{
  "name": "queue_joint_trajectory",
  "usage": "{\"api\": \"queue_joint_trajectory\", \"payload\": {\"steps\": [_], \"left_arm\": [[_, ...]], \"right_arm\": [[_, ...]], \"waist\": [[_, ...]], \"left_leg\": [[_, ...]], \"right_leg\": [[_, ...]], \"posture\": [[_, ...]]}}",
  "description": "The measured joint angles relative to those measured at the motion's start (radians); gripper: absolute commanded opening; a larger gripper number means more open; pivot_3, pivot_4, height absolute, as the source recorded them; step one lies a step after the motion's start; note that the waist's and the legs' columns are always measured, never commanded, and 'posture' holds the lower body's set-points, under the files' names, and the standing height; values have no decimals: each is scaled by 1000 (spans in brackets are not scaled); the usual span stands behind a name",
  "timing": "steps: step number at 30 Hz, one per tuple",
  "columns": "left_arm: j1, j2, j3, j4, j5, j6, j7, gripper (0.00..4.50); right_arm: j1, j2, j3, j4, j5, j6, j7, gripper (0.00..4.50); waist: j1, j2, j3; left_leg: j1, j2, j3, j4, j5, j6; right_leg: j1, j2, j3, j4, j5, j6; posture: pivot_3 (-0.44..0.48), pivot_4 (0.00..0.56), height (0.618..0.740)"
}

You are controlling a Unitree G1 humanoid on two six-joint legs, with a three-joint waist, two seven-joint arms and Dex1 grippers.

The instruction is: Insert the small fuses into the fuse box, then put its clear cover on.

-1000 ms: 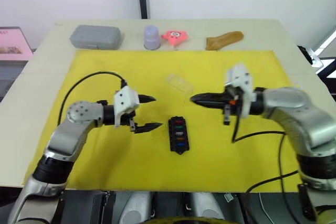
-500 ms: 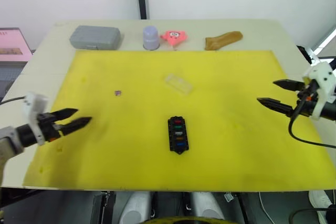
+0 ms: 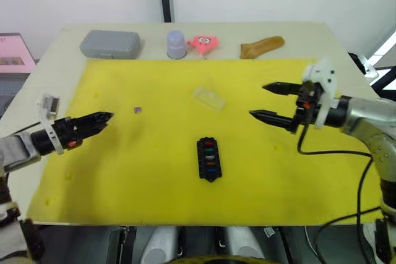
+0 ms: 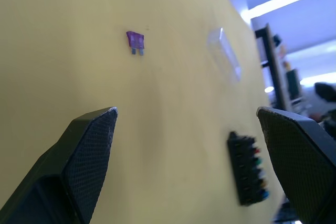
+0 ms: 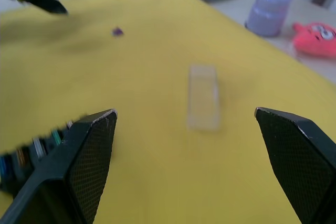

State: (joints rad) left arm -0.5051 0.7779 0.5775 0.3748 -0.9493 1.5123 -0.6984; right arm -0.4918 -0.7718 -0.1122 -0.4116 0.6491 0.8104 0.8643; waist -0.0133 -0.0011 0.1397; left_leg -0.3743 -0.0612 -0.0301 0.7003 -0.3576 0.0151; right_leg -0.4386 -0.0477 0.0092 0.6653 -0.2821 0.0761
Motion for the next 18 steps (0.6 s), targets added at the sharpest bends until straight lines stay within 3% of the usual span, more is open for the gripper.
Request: {"api": "queue_joint_trajectory", "payload": {"steps": [8,18], "left_arm": [[-149,-79,50,250,47,-20,123,4500],[-226,-118,26,389,99,-83,113,4500]], "right_arm": [[-98,162,151,-33,5,15,-90,4437],[-102,188,185,-25,-26,2,-122,4437]], "waist": [[-3,-1,0],[-1,-2,-1]], "left_leg": [[-1,-1,0,0,0,0],[-1,-2,0,1,0,0]], "right_leg": [[-2,0,0,1,0,0],[-2,-1,0,2,0,0]], "posture": [[0,150,740],[0,150,740]]}}
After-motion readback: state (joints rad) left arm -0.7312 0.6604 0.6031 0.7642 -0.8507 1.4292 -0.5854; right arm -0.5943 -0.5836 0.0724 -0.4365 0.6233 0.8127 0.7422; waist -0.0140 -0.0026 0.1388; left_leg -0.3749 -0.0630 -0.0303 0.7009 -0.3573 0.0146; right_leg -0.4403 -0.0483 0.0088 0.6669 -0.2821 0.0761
